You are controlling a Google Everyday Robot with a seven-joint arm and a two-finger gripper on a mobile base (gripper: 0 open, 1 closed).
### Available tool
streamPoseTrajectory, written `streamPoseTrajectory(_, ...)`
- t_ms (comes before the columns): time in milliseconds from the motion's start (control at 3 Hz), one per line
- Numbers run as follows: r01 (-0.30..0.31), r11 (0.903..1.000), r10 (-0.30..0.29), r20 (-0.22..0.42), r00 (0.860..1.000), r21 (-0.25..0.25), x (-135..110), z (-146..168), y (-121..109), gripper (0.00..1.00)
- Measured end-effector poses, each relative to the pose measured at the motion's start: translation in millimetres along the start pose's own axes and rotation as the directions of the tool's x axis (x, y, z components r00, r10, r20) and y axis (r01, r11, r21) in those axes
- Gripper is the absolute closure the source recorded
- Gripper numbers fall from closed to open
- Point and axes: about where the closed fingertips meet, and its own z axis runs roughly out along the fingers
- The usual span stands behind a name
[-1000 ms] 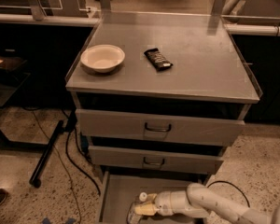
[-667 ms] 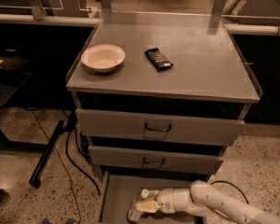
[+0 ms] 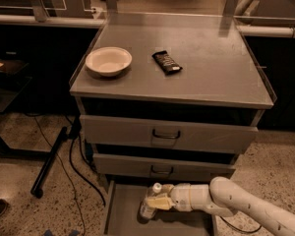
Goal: Pick blue plastic bottle from bottom drawer and place on counter
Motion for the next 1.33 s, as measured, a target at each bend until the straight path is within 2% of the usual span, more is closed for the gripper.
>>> streamPoseTrajectory(333,-0.002,1.0000,0.002,0.001,1.000,0.000,-0.2,-0.6,0.2,1.00)
streamPoseTrajectory(667,0.027,0.9987,-0.027,0.011,1.000,0.043,-20.1,-21.4,5.4,1.00)
streamPoseTrajectory(1000,0.072,0.9918,-0.073,0.010,0.997,0.106,-50.3,-52.8,14.5,1.00)
streamPoseTrajectory(1333,0.110,0.9791,-0.112,0.002,0.994,0.171,-77.9,-86.5,17.4,1.00)
